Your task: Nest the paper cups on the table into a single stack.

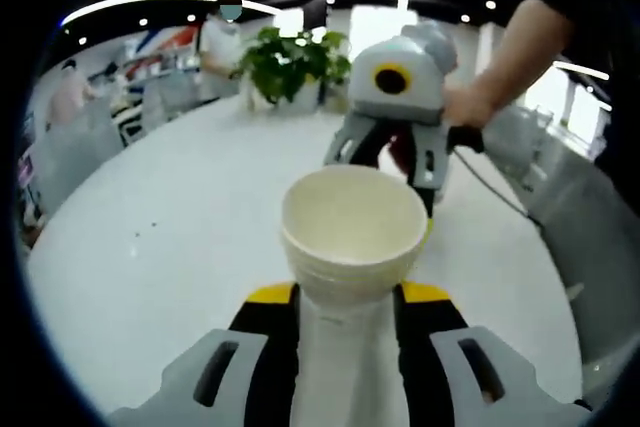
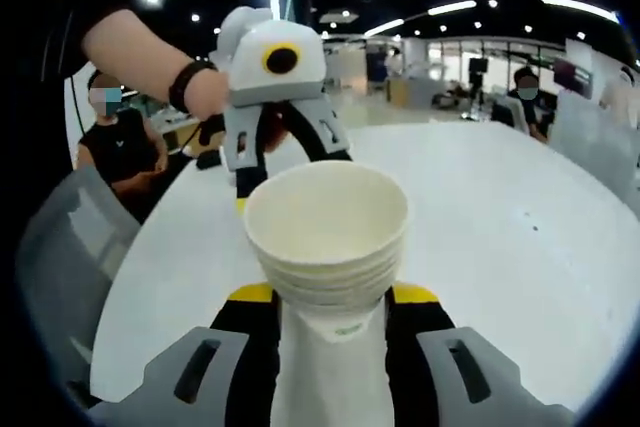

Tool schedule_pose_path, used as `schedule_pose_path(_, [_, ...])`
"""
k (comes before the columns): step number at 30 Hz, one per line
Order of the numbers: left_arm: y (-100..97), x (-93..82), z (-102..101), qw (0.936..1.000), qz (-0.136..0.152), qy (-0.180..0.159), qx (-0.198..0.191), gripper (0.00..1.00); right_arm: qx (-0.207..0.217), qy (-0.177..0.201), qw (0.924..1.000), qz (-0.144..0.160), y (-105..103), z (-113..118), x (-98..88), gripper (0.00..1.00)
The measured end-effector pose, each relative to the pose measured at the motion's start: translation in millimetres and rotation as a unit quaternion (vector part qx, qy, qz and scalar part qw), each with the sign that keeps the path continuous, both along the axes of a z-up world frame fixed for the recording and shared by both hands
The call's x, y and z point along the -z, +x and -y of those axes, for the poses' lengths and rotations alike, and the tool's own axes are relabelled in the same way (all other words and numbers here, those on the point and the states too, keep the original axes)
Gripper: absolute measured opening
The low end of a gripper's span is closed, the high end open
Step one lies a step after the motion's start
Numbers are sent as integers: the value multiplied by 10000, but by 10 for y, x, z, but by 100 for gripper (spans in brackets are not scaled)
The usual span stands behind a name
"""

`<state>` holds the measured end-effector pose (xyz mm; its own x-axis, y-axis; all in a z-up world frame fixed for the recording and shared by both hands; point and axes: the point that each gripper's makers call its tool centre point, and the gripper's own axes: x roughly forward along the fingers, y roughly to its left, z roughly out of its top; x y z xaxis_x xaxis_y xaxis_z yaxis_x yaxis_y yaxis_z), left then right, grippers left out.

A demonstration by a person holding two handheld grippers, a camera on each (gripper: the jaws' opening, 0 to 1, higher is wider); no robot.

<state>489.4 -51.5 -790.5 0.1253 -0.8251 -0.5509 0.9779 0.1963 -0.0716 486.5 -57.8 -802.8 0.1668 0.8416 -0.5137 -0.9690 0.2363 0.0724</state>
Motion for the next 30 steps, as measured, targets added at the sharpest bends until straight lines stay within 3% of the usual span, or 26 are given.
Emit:
schedule_pose_path(4, [12,13,-12,9999,-59,38,-77,36,90,39,10000,-5,15,9,-5,40])
schedule_pose_path(6, [22,30,-72,9997,53,202,-114,33,231,90,9997,-9,35,18,-36,46])
schedule_pose_path(9, [-41,27,-178,9995,-21,291,-148,25,241,46,9997,22,1,64,-44,49])
schedule_pose_path(17, [-94,-158,-406,9975,-40,68,-696,34,379,-108,9992,41,-178,316,-132,49])
schedule_pose_path(30, [-459,-428,-602,9912,-104,-304,-1287,46,633,-186,9976,186,-562,482,-379,52])
